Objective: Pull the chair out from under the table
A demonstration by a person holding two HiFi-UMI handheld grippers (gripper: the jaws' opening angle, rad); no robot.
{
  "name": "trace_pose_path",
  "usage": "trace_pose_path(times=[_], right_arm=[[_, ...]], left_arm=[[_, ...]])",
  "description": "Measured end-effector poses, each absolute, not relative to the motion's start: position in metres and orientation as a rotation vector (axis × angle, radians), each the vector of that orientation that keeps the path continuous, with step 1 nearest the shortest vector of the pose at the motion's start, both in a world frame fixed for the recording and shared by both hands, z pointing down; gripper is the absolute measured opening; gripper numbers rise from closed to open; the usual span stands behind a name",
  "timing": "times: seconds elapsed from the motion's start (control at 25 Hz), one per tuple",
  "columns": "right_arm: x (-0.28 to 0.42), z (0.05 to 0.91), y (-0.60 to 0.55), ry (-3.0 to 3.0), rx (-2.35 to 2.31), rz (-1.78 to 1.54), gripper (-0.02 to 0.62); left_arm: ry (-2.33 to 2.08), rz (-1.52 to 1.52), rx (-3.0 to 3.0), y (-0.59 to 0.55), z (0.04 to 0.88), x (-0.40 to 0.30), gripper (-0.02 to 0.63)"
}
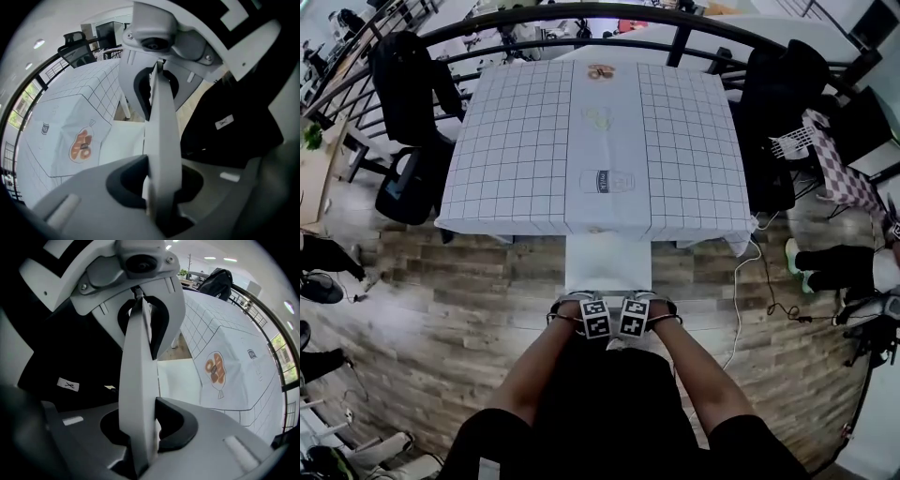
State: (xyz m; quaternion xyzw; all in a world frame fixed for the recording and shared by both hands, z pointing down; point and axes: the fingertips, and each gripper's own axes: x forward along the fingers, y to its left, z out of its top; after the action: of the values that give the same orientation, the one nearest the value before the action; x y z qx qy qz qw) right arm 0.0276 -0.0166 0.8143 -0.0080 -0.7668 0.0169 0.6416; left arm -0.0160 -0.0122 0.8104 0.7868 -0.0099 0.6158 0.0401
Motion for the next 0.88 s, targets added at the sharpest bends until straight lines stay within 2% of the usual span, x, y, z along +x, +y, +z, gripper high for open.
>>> trace_pose_path(times=[0.24,0.88], right_arm=[[0.034,0.841,0.012,-1.773,-0.004,0.029,0.083],[0.027,0.815,0.1,-1.774,-0.047,0.057,0.084]], left_arm=[[-0.06,1.916,2.405,0.016,0.836,-0.011,0.087],[-0.088,1.902,2.361,0.105,0.809,-0.019,0.087]])
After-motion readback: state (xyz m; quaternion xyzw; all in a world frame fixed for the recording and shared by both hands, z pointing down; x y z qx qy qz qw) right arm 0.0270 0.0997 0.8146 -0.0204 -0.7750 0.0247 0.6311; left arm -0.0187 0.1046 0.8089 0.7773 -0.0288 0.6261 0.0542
